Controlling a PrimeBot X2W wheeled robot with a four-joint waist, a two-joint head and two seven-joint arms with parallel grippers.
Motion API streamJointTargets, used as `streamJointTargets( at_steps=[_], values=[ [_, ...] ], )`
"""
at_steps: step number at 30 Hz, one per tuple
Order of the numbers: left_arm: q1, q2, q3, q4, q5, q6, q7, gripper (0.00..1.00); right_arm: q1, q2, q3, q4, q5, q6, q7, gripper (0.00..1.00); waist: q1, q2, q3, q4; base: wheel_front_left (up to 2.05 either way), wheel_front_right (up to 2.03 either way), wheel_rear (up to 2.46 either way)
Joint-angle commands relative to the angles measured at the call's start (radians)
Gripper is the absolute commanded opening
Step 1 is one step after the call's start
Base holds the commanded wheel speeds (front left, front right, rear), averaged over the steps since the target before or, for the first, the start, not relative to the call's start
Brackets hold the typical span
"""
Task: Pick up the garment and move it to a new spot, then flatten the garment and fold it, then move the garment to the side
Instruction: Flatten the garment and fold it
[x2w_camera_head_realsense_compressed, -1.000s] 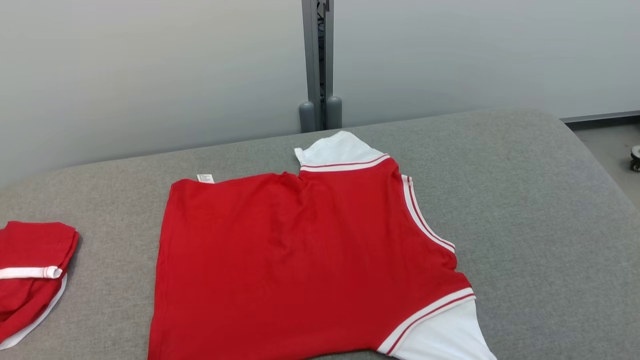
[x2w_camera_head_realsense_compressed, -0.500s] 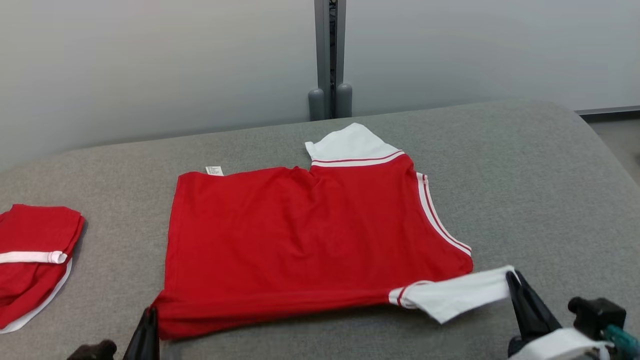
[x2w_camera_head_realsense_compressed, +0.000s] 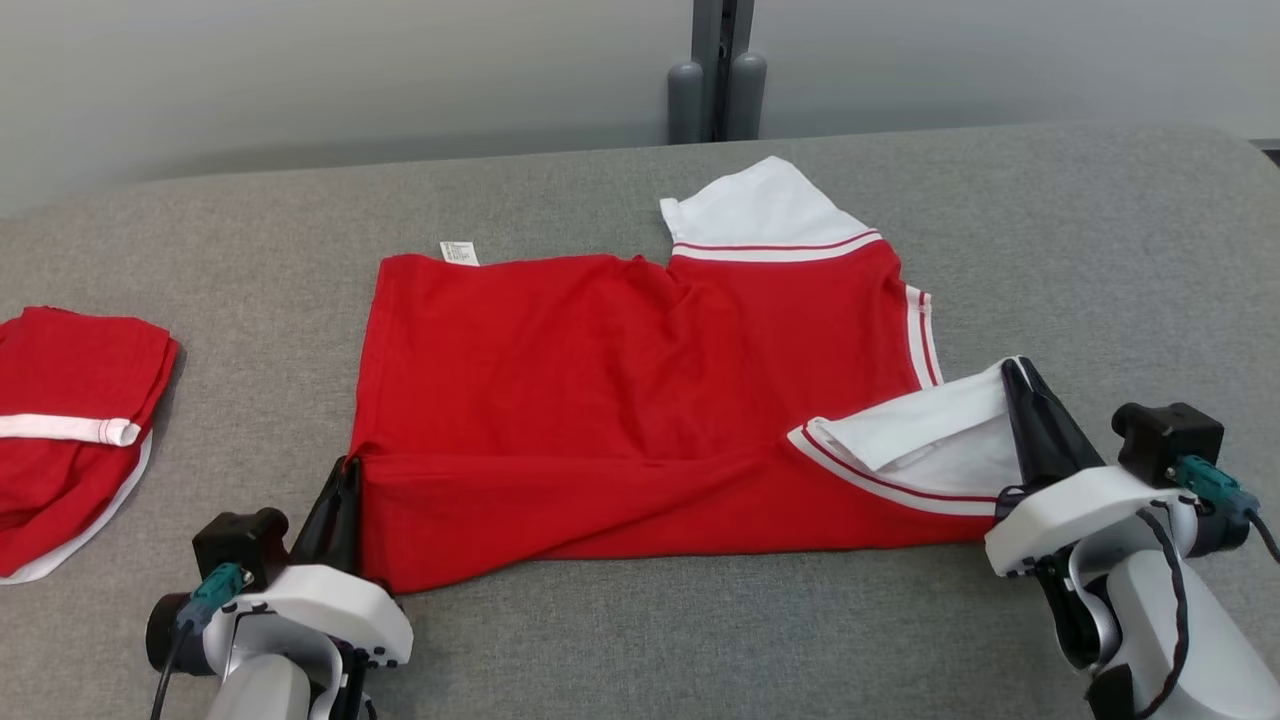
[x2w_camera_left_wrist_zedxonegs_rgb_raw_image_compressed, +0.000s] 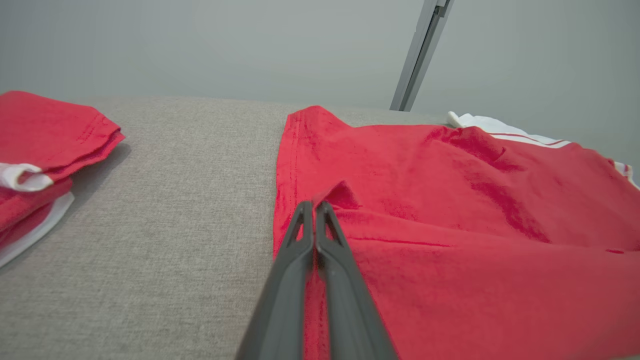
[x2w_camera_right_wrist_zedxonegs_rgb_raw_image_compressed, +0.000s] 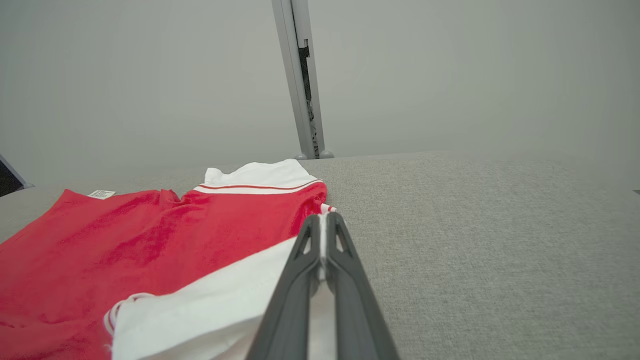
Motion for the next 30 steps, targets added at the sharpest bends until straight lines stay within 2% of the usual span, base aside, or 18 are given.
streamJointTargets(
  at_steps=[1, 10, 11, 12, 13, 21, 30],
  values=[
    [-0.026, 0.006, -0.001, 0.015, 0.011, 0.008, 0.0, 0.0, -0.022, 0.003, -0.003, 0.014, -0.008, 0.0, -0.005, 0.0, 0.0, 0.0, 0.02, 0.011, 0.0, 0.0, 0.0],
    [-0.121, 0.006, -0.021, 0.067, 0.035, 0.009, 0.0, 0.0, -0.132, 0.021, -0.039, 0.126, -0.091, 0.0, -0.005, 0.0, 0.0, 0.0, 0.073, 0.027, 0.0, 0.0, 0.0],
    [-0.129, 0.006, -0.019, 0.072, 0.036, 0.01, 0.0, 0.12, -0.14, 0.024, -0.042, 0.134, -0.094, 0.0, -0.005, 0.0, 0.0, 0.0, 0.076, 0.028, 0.0, 0.0, 0.0],
    [-0.134, 0.006, -0.014, 0.073, 0.039, 0.014, 0.0, 0.45, -0.147, 0.027, -0.047, 0.141, -0.095, 0.0, -0.005, 0.34, 0.0, 0.0, 0.078, 0.028, 0.0, 0.0, 0.0],
    [-0.137, 0.006, -0.006, 0.072, 0.041, 0.019, 0.0, 1.0, -0.155, 0.028, -0.061, 0.141, -0.098, 0.0, -0.005, 0.98, 0.0, 0.0, 0.081, 0.027, 0.0, 0.0, 0.0],
    [-0.062, 0.005, 0.02, -0.009, 0.02, 0.045, 0.0, 1.0, -0.089, 0.044, -0.127, 0.061, -0.105, 0.0, -0.005, 1.0, 0.0, 0.0, 0.069, 0.024, 0.0, 0.0, 0.0],
    [0.09, 0.006, -0.06, -0.072, -0.065, 0.069, 0.0, 1.0, 0.144, 0.044, -0.106, 0.004, -0.051, 0.0, -0.005, 1.0, 0.0, 0.0, 0.026, 0.018, 0.0, 0.0, 0.0]
  ],
)
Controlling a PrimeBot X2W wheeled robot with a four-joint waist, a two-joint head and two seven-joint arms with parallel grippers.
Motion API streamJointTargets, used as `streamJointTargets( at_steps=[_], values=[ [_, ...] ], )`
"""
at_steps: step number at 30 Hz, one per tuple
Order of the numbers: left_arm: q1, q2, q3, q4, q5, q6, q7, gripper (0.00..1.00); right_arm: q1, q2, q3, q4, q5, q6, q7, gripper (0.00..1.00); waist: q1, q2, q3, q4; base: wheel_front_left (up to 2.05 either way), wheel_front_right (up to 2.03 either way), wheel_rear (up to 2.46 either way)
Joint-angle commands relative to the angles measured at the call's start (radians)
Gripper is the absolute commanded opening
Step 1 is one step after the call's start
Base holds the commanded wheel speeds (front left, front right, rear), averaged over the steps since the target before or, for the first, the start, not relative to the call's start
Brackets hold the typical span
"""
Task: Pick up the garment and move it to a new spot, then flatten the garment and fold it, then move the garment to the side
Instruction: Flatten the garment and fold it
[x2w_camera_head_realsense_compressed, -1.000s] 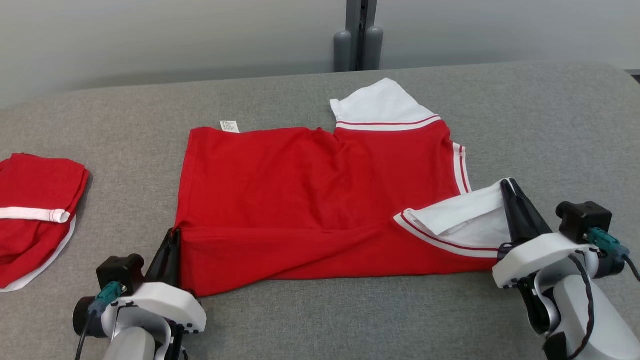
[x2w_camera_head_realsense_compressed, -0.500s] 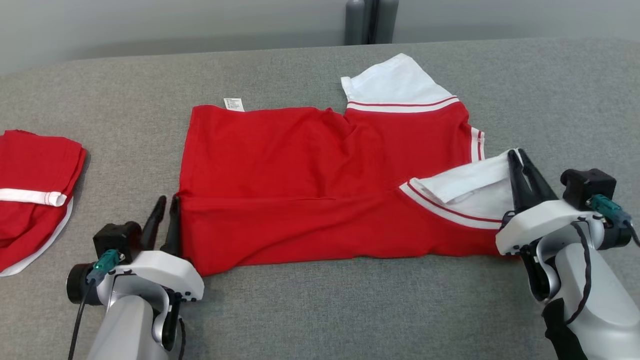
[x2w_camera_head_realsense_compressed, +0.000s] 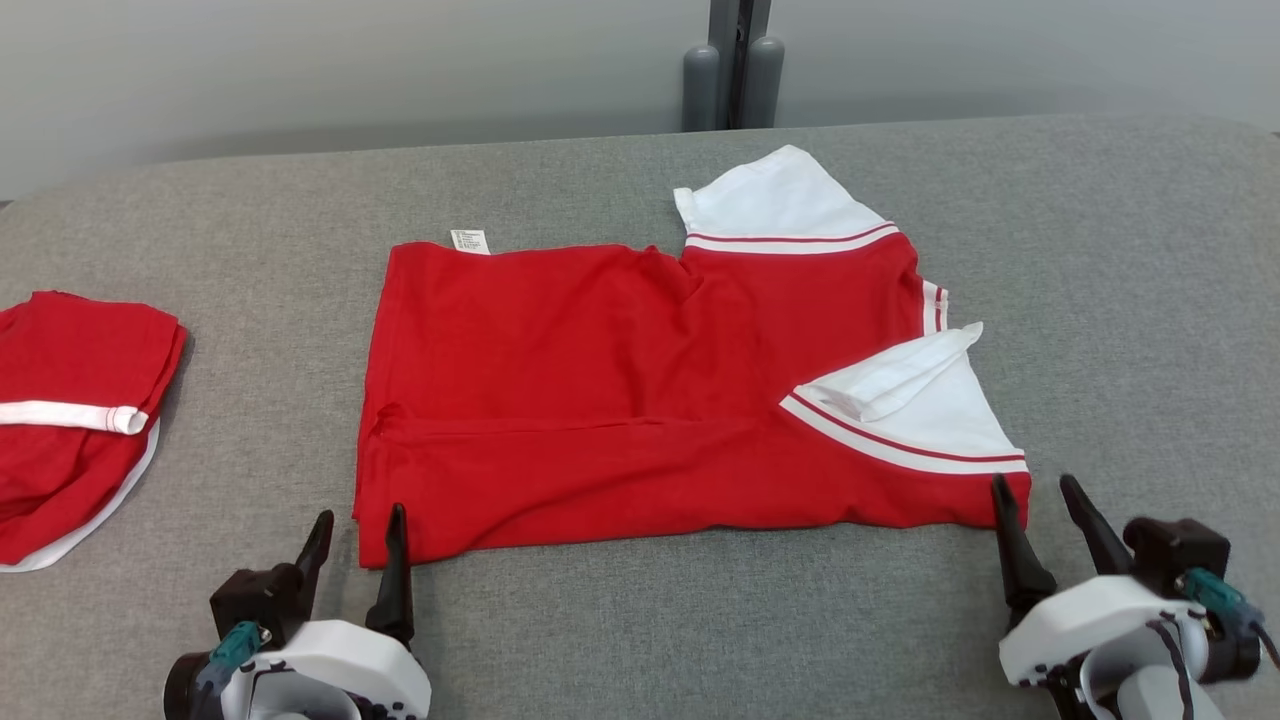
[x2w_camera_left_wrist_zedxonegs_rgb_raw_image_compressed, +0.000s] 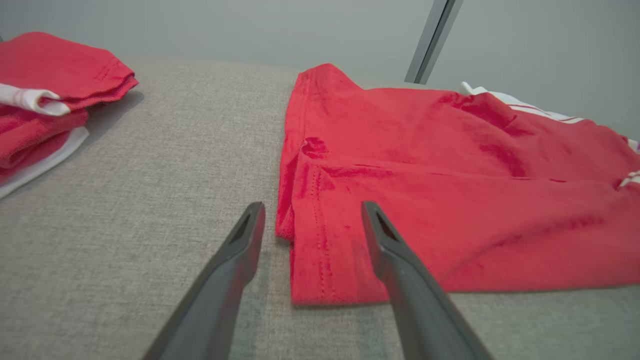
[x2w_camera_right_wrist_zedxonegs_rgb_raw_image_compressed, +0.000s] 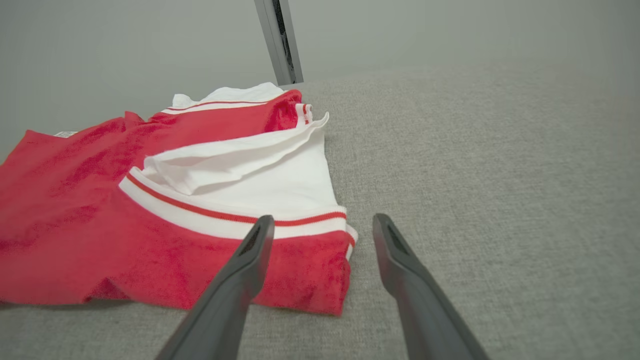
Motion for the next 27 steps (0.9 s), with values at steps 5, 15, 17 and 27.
streamJointTargets(
  at_steps=[5, 15, 17, 27],
  values=[
    [0.02, 0.006, -0.019, -0.003, -0.017, 0.018, 0.0, 1.0, 0.048, -0.003, -0.003, 0.012, 0.021, 0.0, -0.005, 1.0, 0.0, -0.0001, 0.003, -0.007, 0.0, 0.0, 0.0],
    [-0.018, 0.006, -0.021, 0.015, -0.02, 0.012, 0.0, 1.0, -0.033, 0.006, 0.043, 0.119, 0.05, 0.0, -0.002, 0.38, 0.0, -0.0001, 0.041, 0.004, 0.0, 0.0, 0.0],
    [-0.022, 0.006, -0.014, 0.023, -0.022, 0.016, 0.0, 1.0, -0.042, 0.003, 0.058, 0.13, 0.06, 0.0, -0.001, 0.0, 0.0, -0.0001, 0.046, 0.005, 0.0, 0.0, 0.0],
    [-0.06, 0.006, 0.006, 0.07, -0.039, -0.007, 0.0, 1.0, -0.076, -0.024, 0.065, 0.1, 0.092, 0.0, -0.002, 0.0, 0.0, -0.0001, 0.074, -0.015, 0.0, 0.0, 0.0]
  ],
)
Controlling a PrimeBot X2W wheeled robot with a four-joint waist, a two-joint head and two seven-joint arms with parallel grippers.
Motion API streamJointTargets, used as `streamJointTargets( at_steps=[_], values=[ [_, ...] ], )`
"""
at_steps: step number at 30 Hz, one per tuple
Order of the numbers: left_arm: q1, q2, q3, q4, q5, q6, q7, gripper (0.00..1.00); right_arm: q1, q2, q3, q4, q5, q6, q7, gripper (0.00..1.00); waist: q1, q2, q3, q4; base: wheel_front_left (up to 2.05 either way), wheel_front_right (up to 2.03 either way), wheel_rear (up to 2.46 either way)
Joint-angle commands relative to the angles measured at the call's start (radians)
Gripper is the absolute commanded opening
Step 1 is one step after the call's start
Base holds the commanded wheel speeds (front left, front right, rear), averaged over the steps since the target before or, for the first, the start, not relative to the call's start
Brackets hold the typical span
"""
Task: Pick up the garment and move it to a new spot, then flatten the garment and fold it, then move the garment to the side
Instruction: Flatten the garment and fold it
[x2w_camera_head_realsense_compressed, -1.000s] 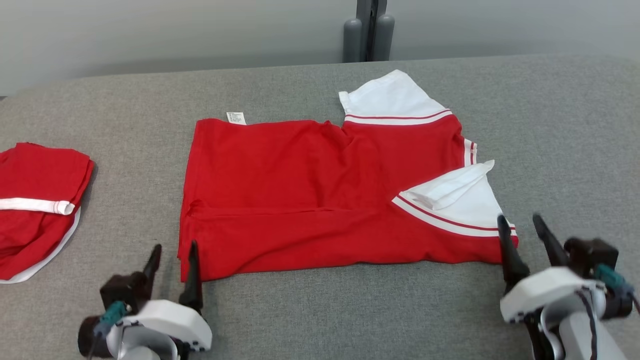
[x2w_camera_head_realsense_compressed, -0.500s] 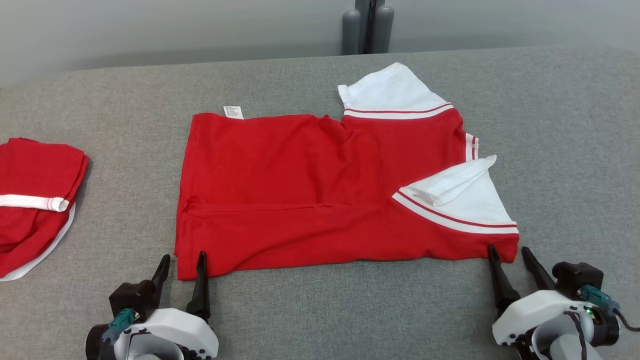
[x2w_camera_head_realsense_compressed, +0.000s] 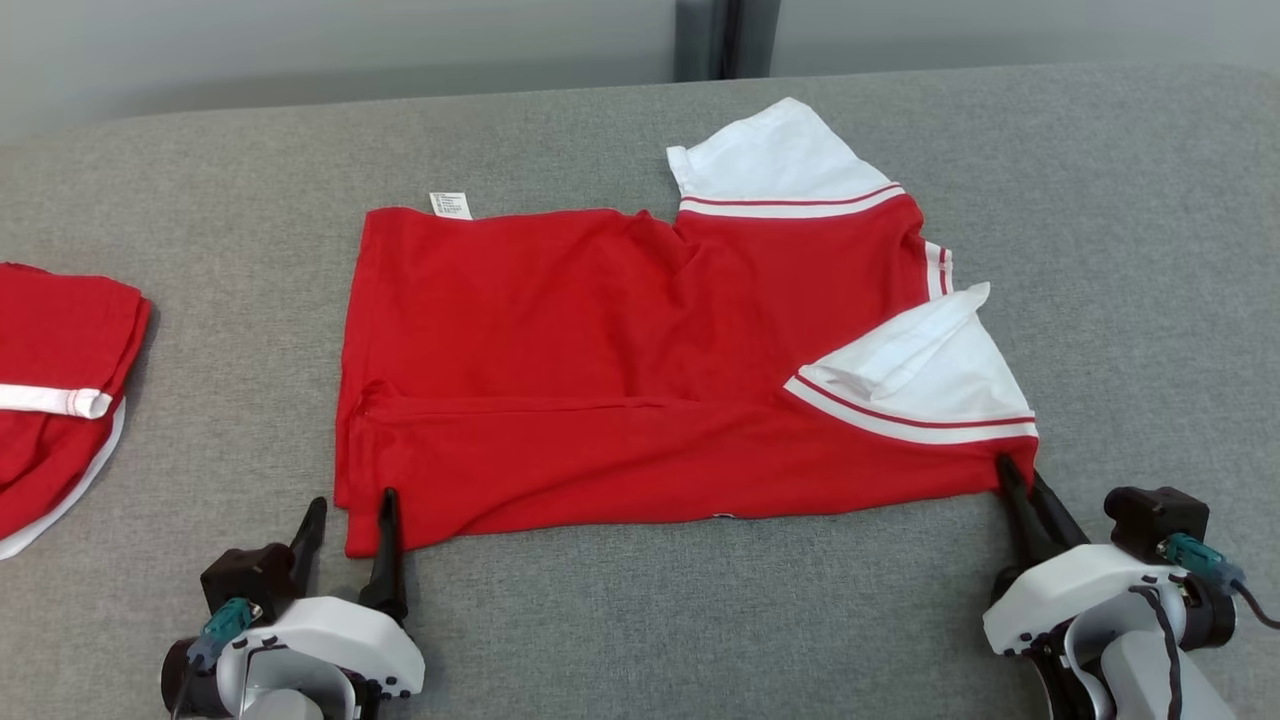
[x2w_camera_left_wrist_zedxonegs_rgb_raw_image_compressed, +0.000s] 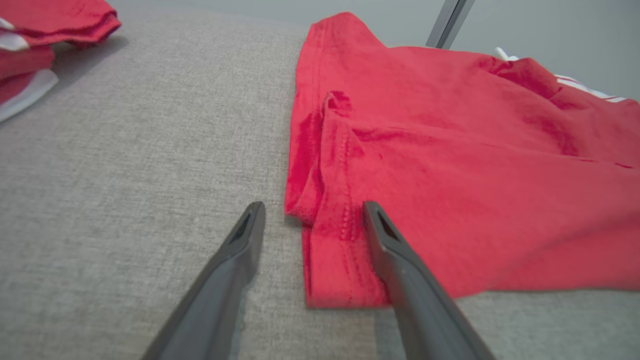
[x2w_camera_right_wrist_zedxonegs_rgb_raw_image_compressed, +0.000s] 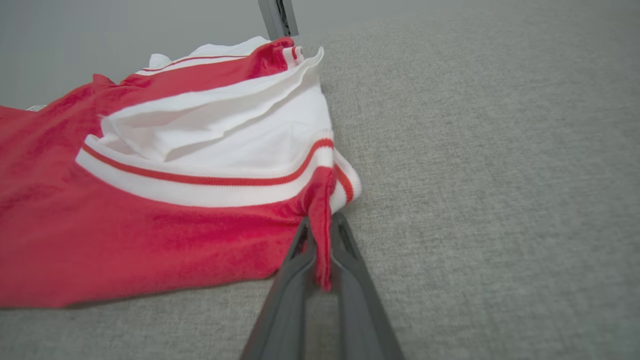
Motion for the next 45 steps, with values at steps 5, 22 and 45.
streamJointTargets(
  at_steps=[5, 22, 45],
  values=[
    [-0.045, 0.003, -0.001, 0.084, -0.026, -0.023, 0.004, 0.65, -0.017, -0.005, -0.001, -0.022, 0.015, -0.001, 0.001, 0.0, 0.0, 0.0, 0.02, -0.013, 0.0, 0.0, 0.0],
    [0.071, 0.007, 0.031, 0.104, -0.046, -0.045, 0.0, 0.0, 0.107, -0.005, -0.032, -0.013, 0.037, -0.001, 0.001, 0.0, 0.0, 0.0, -0.143, -0.001, 0.0, 0.0, 0.0],
    [0.006, 0.004, 0.006, 0.011, 0.023, -0.002, 0.0, 1.0, 0.082, -0.01, -0.023, -0.108, 0.003, 0.0, 0.001, 1.0, 0.0, 0.0, -0.089, 0.016, 0.0, 0.0, 0.0]
  ],
)
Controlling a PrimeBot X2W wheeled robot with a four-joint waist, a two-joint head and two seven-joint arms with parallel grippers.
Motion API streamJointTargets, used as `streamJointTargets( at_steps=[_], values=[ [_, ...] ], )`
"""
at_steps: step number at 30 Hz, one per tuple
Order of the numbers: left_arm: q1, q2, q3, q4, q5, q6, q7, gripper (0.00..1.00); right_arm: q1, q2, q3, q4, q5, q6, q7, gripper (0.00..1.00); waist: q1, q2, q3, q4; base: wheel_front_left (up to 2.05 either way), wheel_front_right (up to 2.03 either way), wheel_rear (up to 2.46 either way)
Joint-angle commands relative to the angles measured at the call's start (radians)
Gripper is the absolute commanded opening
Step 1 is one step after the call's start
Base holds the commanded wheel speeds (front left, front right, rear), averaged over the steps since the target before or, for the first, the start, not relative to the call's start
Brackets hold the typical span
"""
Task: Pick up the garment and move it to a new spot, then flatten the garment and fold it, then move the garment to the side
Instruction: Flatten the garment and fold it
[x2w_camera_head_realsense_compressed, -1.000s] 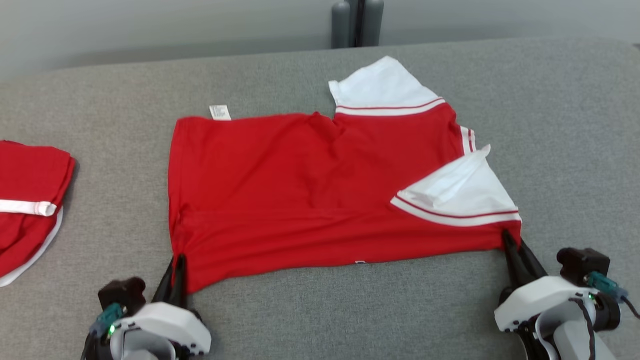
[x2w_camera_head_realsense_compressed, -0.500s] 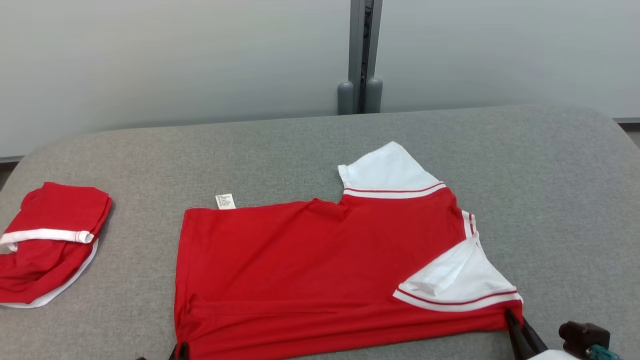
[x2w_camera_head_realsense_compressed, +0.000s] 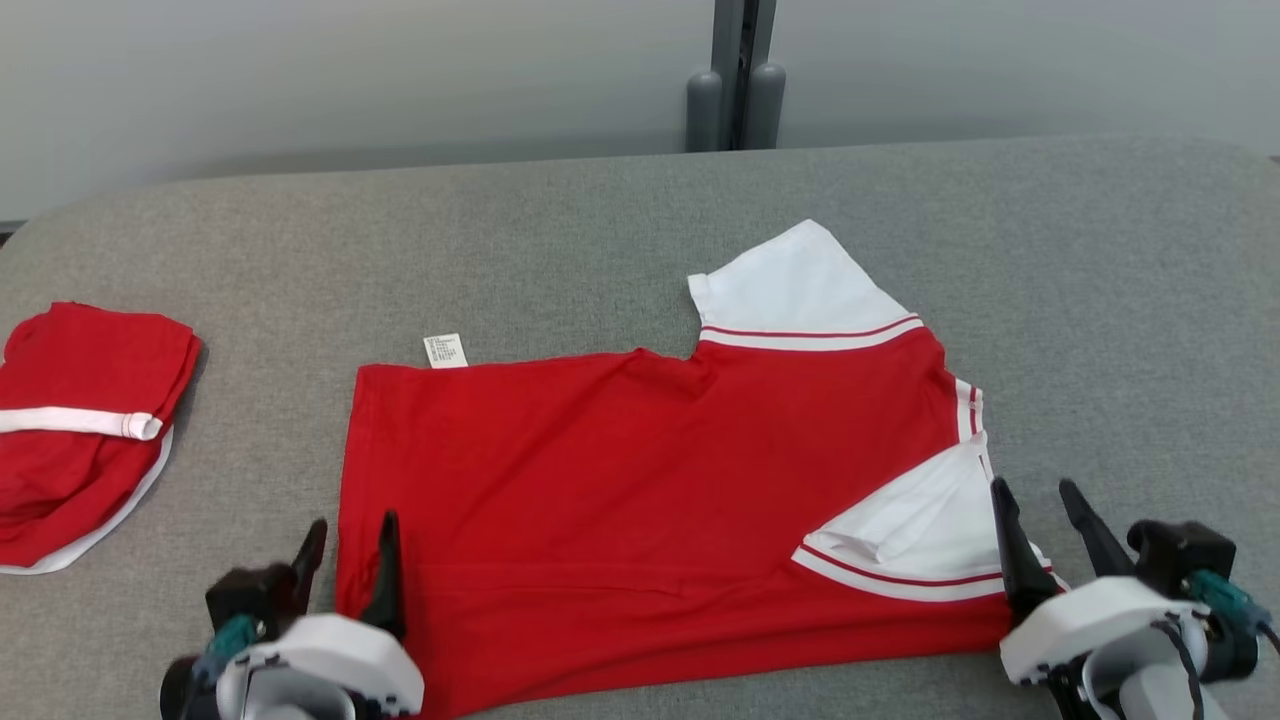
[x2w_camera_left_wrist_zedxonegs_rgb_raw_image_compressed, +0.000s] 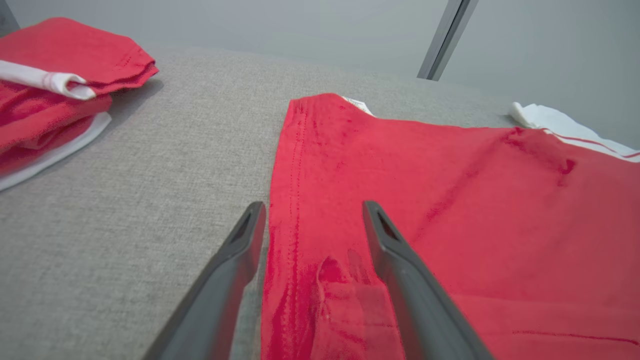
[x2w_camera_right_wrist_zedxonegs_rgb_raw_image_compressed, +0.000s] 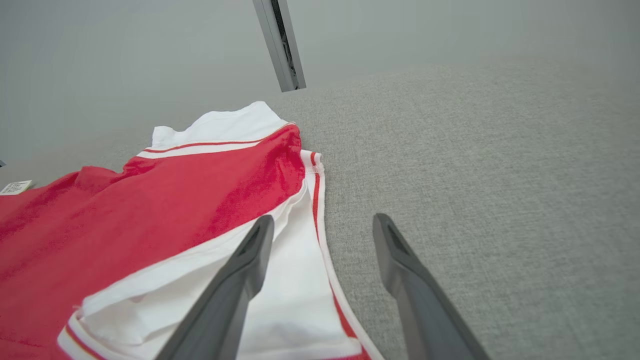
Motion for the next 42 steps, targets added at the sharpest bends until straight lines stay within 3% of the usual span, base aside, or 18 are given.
streamJointTargets(
  at_steps=[1, 14, 23, 24, 26, 27, 33, 42],
  values=[
    [-0.043, 0.005, 0.003, 0.012, 0.018, 0.0, 0.0, 1.0, -0.025, 0.001, -0.001, -0.006, -0.015, 0.0, 0.0, 1.0, 0.0, 0.0, 0.016, 0.001, 0.0, 0.0, 0.0],
    [-0.418, 0.054, -0.002, 0.337, 0.041, -0.017, 0.018, 1.0, -0.259, -0.003, 0.08, 0.037, -0.067, 0.0, 0.0, 1.0, 0.0, 0.0, 0.133, -0.004, 0.0, 0.0, 0.0],
    [-0.567, 0.057, -0.038, 0.502, 0.059, -0.025, 0.025, 1.0, -0.444, -0.033, 0.19, 0.137, -0.058, 0.0, 0.013, 1.0, 0.0, 0.0, 0.202, -0.006, 0.0, 0.0, 0.0],
    [-0.577, 0.056, -0.041, 0.517, 0.06, -0.025, 0.023, 0.87, -0.469, -0.037, 0.205, 0.15, -0.057, 0.0, 0.021, 1.0, 0.0, 0.0, 0.21, -0.004, 0.0, 0.0, 0.0],
    [-0.591, 0.051, -0.053, 0.539, 0.066, -0.035, 0.022, 0.46, -0.516, -0.044, 0.229, 0.176, -0.05, 0.0, 0.043, 1.0, 0.0, 0.0, 0.225, 0.001, 0.0, 0.0, 0.0],
    [-0.599, 0.048, -0.059, 0.549, 0.066, -0.037, 0.023, 0.0, -0.539, -0.048, 0.239, 0.188, -0.043, 0.0, 0.054, 1.0, 0.0, 0.0, 0.232, 0.005, 0.0, 0.0, 0.0],
    [-0.64, 0.028, -0.09, 0.558, 0.07, -0.055, 0.009, 0.0, -0.685, -0.081, 0.26, 0.285, -0.027, 0.0, 0.128, 1.0, 0.0, 0.0, 0.275, 0.058, 0.0, 0.0, 0.0],
    [-0.641, 0.007, -0.15, 0.424, 0.041, -0.07, 0.001, 0.0, -0.854, -0.123, 0.286, 0.449, -0.022, 0.0, 0.258, 1.0, 0.0, 0.0, 0.338, 0.169, 0.0, 0.0, 0.0]
  ],
)
